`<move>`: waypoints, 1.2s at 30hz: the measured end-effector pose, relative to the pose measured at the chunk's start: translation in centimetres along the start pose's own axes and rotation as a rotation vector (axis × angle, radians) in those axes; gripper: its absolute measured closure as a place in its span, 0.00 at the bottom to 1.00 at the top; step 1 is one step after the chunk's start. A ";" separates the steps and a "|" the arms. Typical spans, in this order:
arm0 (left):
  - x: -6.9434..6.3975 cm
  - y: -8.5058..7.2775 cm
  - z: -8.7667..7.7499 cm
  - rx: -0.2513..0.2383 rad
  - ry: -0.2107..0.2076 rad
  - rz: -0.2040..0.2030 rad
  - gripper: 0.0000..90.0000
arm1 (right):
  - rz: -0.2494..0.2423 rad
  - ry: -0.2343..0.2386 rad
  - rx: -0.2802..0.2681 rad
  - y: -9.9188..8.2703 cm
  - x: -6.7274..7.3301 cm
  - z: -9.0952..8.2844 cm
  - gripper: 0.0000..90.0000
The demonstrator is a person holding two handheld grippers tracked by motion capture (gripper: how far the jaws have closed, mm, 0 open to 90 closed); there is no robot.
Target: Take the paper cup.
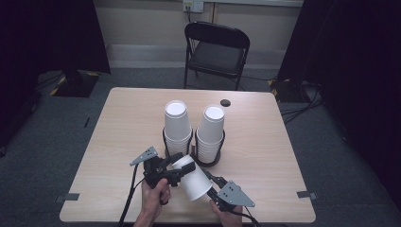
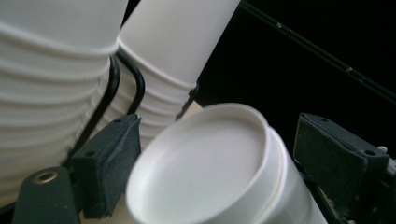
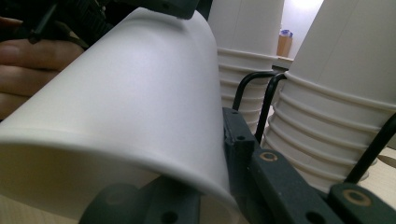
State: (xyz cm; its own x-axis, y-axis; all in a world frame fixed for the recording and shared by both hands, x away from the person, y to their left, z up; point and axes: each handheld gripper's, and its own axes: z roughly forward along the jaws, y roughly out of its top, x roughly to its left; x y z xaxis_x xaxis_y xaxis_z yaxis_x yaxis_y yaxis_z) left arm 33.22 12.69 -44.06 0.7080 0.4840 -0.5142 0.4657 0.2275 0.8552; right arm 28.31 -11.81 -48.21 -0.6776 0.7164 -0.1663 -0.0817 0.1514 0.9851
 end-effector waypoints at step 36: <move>0.2 0.2 -2.7 -0.019 0.220 0.441 0.18 | 0.121 0.065 0.263 -0.3 -1.1 -0.2 0.96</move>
State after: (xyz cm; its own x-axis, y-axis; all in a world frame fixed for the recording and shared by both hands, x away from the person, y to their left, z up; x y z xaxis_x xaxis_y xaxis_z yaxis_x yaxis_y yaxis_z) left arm 32.08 15.10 -43.80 0.7054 0.7043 -0.0793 0.1359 -0.0245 0.9904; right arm 28.97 -12.80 -48.27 -0.7166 0.6965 -0.0364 0.1896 0.2448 0.9508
